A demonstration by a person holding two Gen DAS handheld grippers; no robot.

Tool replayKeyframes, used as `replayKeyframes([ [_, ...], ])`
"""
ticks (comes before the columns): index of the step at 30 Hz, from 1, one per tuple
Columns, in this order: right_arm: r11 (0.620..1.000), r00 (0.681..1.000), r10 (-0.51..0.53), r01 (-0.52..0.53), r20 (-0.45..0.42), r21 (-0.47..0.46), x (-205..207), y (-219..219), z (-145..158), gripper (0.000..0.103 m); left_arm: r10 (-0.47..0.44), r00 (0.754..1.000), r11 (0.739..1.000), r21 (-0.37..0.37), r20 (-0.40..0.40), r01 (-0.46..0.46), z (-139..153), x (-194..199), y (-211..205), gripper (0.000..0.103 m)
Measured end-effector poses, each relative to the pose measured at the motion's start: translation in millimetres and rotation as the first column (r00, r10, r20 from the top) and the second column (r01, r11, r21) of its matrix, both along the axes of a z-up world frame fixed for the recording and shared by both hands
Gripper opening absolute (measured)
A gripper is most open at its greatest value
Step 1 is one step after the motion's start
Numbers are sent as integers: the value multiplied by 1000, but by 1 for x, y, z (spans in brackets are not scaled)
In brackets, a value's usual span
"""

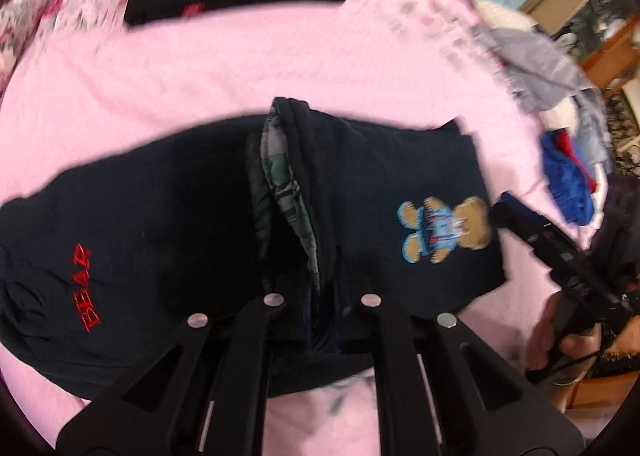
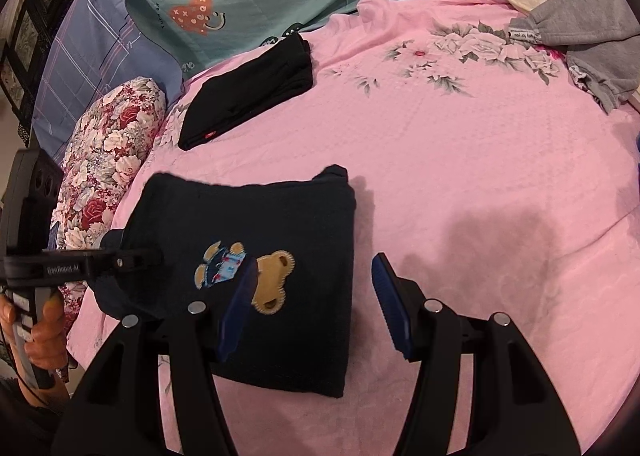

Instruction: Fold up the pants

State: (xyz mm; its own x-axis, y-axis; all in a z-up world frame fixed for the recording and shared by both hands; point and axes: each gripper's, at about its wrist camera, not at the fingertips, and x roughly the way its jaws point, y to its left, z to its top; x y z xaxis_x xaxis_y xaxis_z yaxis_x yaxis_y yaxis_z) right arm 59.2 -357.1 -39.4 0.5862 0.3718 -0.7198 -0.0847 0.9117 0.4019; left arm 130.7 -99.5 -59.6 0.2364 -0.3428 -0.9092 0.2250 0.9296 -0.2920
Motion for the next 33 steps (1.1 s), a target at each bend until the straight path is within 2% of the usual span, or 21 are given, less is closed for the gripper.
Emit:
replayKeyframes([
  [1, 1000, 1000, 1, -1, -16, -2, 5, 2, -5, 60, 20, 999, 1000, -8, -35, -20, -14, 4, 3, 11],
  [4, 997, 995, 16, -24, -97, -75, 23, 14, -26, 60, 20, 999, 1000, -20, -34, -20, -10, 3, 6, 14],
  [5, 992, 991, 9, -26, -131, -124, 28, 17, -32, 60, 16, 999, 1000, -20, -44, -17, -8, 2, 6, 21],
  [6, 990, 992, 9, -27, -123, -140, 29, 18, -31, 60, 7, 998, 1000, -23, -55, -9, -5, 1, 7, 29],
  [8, 985, 994, 5, -23, -106, -168, 32, 18, -23, 60, -4, 999, 1000, -26, -54, 3, 5, -3, 11, 82],
  [9, 985, 997, -2, -12, -78, -172, 32, 16, -15, 60, 14, 1000, 1000, -21, -16, -14, 13, -6, 15, 87],
  [11, 990, 1000, -15, 13, -13, -140, 32, 11, 2, 60, 39, 997, 999, -4, 67, -39, 27, -9, 20, 87],
  [13, 997, 999, -11, 13, 35, -71, 32, 8, 14, 60, 50, 993, 999, 9, 105, -51, 35, -5, 20, 87],
  [14, 1000, 999, 13, -12, 47, -24, 36, 9, 17, 57, 58, 991, 998, 20, 123, -61, 37, -2, 19, 87],
  [16, 997, 997, 62, -64, 49, 34, 44, 15, 17, 25, 58, 987, 994, 79, 151, -70, 35, 9, 12, 87],
  [18, 994, 996, 93, -94, 9, 59, 57, 22, 10, 21, 68, 988, 986, 145, 138, -88, 22, 18, 7, 87],
  [20, 994, 994, 92, -88, -63, 69, 72, 23, -6, 21, 81, 993, 984, 152, 83, -93, 3, 27, 9, 87],
  [21, 994, 992, 87, -81, -95, 69, 77, 22, -14, 14, 90, 994, 982, 161, 59, -98, -6, 31, 11, 89],
  [22, 997, 991, 60, -55, -117, 46, 82, 18, -23, 0, 98, 994, 981, 165, 39, -103, -15, 34, 12, 89],
  [23, 1000, 994, 1, -4, -113, -22, 86, 12, -28, 0, 100, 994, 981, 161, 51, -107, -16, 33, 12, 90],
  [25, 999, 994, -36, 33, -105, -33, 83, 4, -28, 0, 81, 994, 978, 186, 76, -93, -14, 30, 9, 90],
  [27, 998, 995, -39, 34, -96, -51, 77, 8, -23, 2, 77, 995, 978, 187, 65, -88, -9, 26, 11, 89],
  [29, 998, 998, -10, 6, -67, -63, 62, 15, -13, 9, 72, 996, 984, 158, 56, -80, -5, 17, 19, 89],
  [31, 999, 998, 41, -42, -44, -12, 43, 21, -4, 14, 83, 995, 984, 151, 50, -90, -6, 8, 28, 89],
  [32, 998, 997, 70, -70, -35, -1, 33, 24, -1, 18, 88, 995, 985, 148, 44, -93, -9, 5, 32, 89],
  [33, 996, 995, 94, -94, -37, -5, 24, 26, 0, 27, 89, 995, 986, 139, 39, -94, -12, 0, 35, 91],
])
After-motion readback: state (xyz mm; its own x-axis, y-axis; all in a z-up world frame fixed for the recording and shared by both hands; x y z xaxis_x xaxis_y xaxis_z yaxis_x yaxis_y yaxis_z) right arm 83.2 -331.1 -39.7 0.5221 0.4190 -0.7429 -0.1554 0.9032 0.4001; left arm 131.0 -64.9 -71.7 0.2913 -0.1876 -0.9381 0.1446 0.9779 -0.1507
